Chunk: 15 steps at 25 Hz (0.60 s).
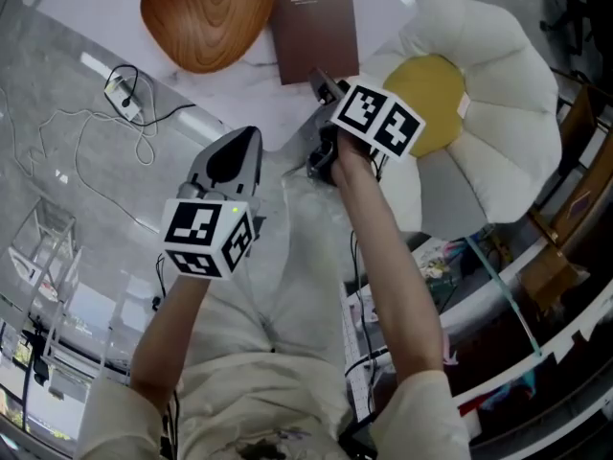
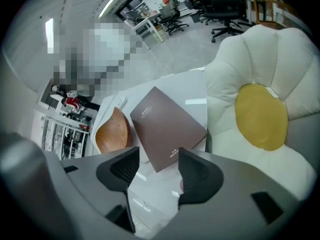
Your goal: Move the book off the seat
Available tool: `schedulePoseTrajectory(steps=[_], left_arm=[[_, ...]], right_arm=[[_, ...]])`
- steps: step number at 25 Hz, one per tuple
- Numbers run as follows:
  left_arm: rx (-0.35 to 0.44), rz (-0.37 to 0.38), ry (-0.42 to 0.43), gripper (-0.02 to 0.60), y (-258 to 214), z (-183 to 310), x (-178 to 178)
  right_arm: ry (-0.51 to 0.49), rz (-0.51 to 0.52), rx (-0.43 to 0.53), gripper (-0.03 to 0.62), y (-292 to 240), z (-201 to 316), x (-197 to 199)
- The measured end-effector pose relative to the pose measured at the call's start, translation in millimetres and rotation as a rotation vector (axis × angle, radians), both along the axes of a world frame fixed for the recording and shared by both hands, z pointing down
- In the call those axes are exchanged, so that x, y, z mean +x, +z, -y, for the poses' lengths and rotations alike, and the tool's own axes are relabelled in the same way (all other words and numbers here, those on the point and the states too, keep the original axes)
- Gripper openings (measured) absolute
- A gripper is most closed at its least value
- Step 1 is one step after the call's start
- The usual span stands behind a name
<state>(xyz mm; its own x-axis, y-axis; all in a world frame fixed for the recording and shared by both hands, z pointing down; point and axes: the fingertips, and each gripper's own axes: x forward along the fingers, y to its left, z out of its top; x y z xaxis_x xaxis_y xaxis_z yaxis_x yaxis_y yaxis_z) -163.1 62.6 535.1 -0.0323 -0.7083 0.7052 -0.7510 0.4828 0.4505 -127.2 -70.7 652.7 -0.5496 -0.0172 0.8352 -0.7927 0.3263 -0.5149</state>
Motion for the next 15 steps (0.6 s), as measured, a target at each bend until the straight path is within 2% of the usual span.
schedulePoseTrajectory(steps=[4, 8, 12, 15], left_arm=[[0.015, 0.017, 0.013, 0.011, -18, 8, 3], [0.012, 0.033, 0.021, 0.011, -31, 6, 4], [-0.011, 0.040, 0.014, 0.011, -44, -2, 6], [-0.012, 0.050, 0.056, 0.010, -58, -4, 14]], right_arm=[[-0.103, -0.010, 0.037, 0.158, -25, -2, 1], [-0.100, 0.032, 0.027, 0.098, -55, -8, 2], [-0.081, 0.083, 0.013, 0.065, -82, -15, 5], [-0.065, 0.114, 0.001, 0.048, -102, -24, 11]])
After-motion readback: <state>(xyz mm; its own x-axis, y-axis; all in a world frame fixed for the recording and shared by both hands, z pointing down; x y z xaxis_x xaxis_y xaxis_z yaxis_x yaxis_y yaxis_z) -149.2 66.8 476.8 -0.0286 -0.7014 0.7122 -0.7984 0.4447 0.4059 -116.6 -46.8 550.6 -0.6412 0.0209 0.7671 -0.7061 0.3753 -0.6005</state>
